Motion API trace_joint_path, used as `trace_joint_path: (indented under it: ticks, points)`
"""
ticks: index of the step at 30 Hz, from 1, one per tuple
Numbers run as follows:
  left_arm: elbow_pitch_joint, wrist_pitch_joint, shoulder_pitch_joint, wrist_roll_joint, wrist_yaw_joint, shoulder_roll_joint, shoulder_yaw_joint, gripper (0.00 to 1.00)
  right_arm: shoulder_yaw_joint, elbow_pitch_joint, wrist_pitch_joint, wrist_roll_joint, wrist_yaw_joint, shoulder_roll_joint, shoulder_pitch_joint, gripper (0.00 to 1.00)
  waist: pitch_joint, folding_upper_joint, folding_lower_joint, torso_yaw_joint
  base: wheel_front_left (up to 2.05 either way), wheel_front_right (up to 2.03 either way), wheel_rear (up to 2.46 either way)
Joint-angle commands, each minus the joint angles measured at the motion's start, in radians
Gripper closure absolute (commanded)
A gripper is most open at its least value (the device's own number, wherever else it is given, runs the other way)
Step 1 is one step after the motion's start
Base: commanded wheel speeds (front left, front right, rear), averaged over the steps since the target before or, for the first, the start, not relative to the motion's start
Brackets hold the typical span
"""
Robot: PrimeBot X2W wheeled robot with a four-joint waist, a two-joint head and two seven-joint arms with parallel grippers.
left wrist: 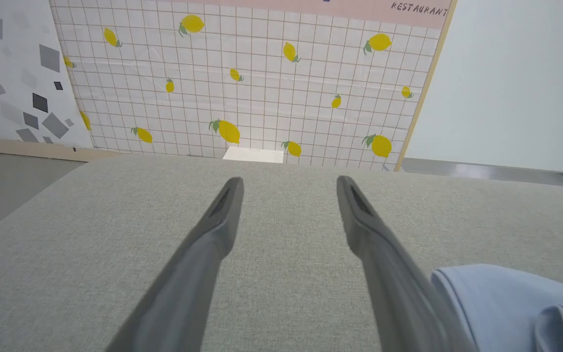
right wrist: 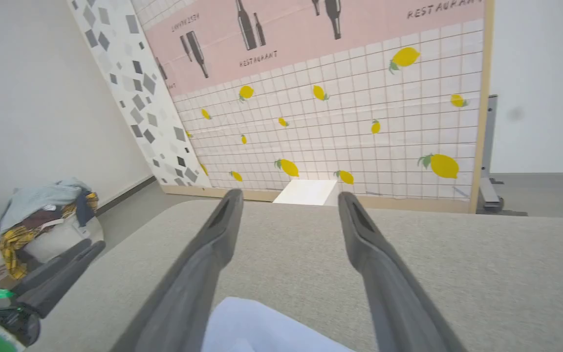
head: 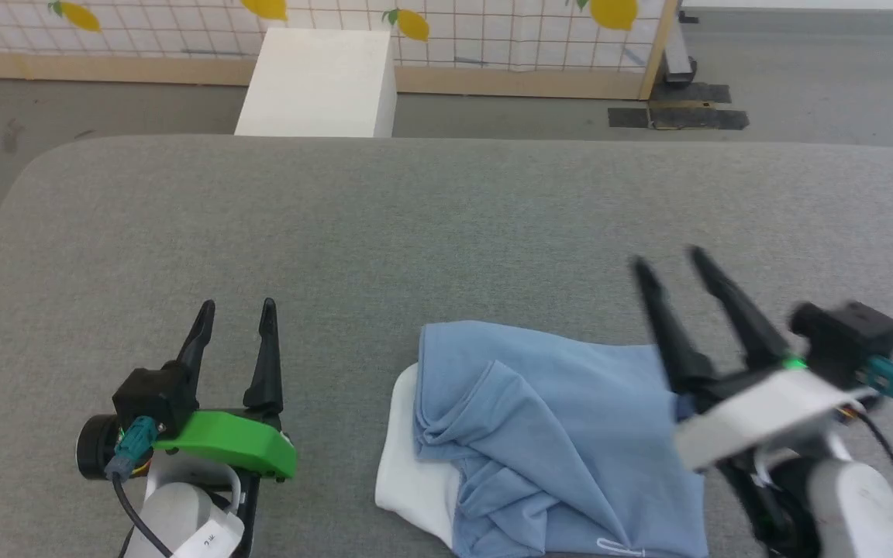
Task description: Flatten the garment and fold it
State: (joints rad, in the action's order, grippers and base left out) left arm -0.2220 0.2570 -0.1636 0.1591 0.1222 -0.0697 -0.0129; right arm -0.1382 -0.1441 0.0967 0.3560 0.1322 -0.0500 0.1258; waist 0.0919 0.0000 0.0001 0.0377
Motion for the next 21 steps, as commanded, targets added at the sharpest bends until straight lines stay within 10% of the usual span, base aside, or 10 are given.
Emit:
trace_joint_path:
  ticks: [1, 9, 21]
  points:
    - [0.004, 0.005, 0.008, -0.004, 0.004, -0.002, -0.001, 0.00, 0.042, 0.003, -0.013, -0.020, -0.002, 0.000, -0.031, 0.00, -0.008, 0.0000, -0.0001, -0.012, 0.00, 0.00, 0.00]
    - [0.012, 0.005, 0.007, -0.004, 0.005, 0.002, 0.004, 0.00, 0.224, 0.137, 0.049, 0.041, -0.002, 0.000, -0.137, 0.00, -0.006, 0.0000, -0.0001, -0.021, 0.00, 0.00, 0.00]
    - [0.000, 0.005, 0.014, 0.000, 0.007, 0.005, 0.019, 0.00, 0.209, 0.455, 0.266, 0.323, -0.002, 0.000, -0.072, 0.00, -0.008, 0.0000, -0.0001, 0.007, 0.00, 0.00, 0.00]
